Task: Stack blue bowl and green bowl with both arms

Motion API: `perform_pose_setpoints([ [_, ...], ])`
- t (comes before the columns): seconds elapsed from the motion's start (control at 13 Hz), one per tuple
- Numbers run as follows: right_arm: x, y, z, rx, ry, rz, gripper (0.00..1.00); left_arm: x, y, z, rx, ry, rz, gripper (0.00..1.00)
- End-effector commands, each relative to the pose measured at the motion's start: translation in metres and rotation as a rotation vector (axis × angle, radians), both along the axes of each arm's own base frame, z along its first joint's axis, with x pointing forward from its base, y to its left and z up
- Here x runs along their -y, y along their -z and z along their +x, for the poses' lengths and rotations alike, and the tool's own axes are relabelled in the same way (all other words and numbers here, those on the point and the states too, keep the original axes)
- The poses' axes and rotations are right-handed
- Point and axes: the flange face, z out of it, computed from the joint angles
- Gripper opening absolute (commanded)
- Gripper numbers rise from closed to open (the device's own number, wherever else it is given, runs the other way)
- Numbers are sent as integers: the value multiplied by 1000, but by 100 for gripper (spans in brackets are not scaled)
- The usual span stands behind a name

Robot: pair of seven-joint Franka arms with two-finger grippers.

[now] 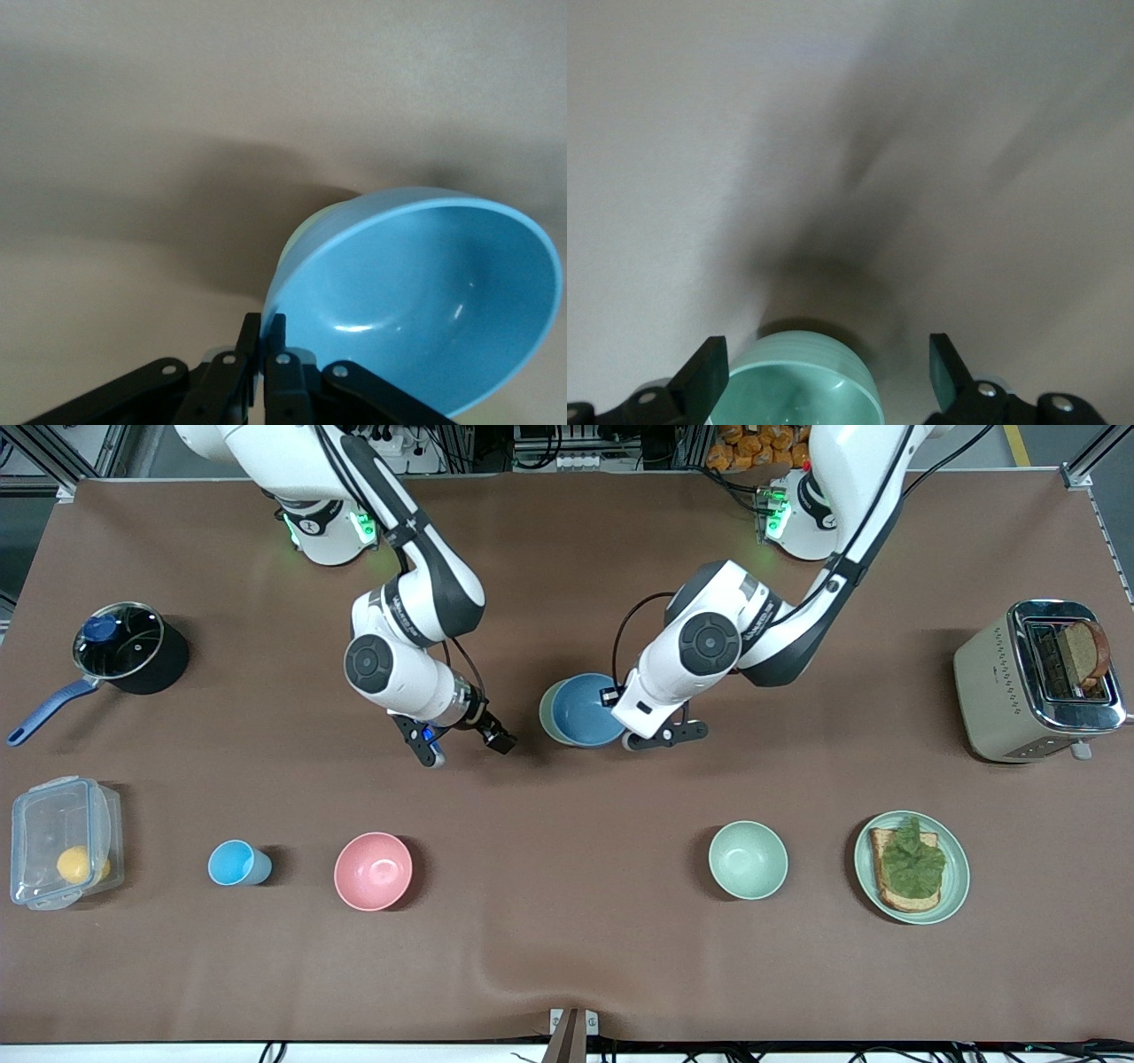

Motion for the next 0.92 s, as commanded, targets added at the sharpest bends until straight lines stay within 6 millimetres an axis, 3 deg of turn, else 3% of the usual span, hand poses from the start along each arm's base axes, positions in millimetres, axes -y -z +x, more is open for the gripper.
perform_pose_setpoints([
  [0.0,11,24,4,-62,90,34,100,19,25,-13,-35,-19,-6,0],
  [0.15,15,45,5,-89,130,39,100,30,43,-21,-46,-30,-9,0],
  [0.31,5,58,5,-59,216,80,100,32,46,-23,-51,-36,-5,0],
  [0.54,6,58,11,-75,263,111,100,32,52,-24,-61,-37,-2,0],
  [0.69,-7,63,15,-94,309,153,100,33,52,-24,-58,-34,-2,0],
  [0.85,-19,69,6,-91,295,146,100,39,54,-30,-57,-21,-1,0],
])
